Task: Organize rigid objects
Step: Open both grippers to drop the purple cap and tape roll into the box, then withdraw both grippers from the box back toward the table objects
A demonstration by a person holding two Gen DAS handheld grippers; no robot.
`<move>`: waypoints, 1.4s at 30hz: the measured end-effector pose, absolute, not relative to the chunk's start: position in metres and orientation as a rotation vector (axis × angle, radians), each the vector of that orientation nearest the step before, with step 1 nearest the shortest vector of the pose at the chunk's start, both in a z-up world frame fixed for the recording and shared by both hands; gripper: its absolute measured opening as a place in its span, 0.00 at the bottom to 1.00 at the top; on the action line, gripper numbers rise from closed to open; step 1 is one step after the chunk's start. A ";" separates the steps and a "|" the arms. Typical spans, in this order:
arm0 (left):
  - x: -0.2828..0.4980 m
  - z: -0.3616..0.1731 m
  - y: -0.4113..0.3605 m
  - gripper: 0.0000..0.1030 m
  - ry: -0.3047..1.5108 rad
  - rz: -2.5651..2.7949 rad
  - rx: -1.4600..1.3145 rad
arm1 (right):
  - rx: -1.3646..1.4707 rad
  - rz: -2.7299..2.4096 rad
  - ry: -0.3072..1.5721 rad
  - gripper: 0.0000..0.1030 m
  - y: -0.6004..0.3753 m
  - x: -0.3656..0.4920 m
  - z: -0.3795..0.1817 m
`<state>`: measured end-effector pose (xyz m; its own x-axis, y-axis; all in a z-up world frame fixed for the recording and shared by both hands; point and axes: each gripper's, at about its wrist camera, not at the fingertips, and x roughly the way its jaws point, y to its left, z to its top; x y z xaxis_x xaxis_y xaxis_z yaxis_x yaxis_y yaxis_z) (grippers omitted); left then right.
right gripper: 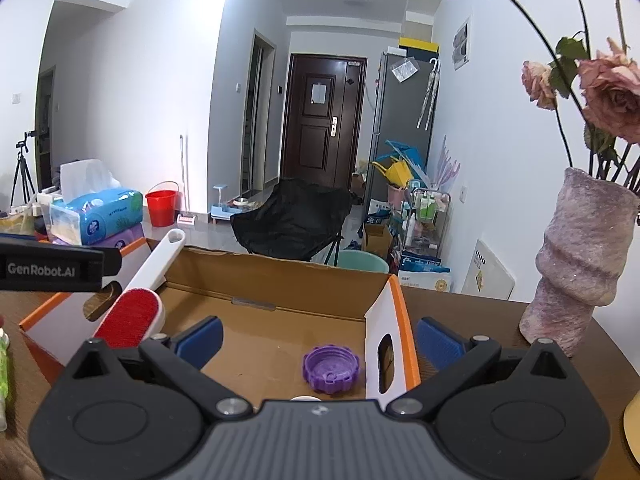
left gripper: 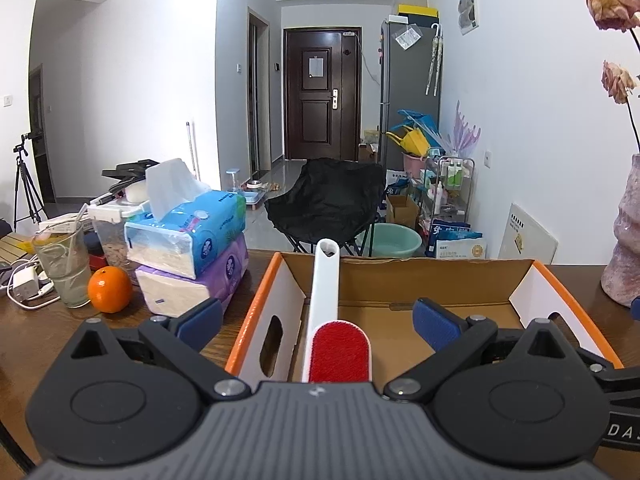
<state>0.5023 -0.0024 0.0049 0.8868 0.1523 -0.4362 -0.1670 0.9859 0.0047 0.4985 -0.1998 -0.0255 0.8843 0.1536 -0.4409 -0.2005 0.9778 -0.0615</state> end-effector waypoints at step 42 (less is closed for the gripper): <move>0.349 -0.005 -0.004 1.00 0.448 0.138 -0.039 | -0.071 0.155 0.400 1.00 -0.238 0.328 -0.017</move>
<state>0.3492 -0.0039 -0.0047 0.8923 0.1244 -0.4340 -0.1416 0.9899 -0.0074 0.3284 -0.2385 -0.0169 0.9095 0.1361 -0.3929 -0.1639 0.9857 -0.0380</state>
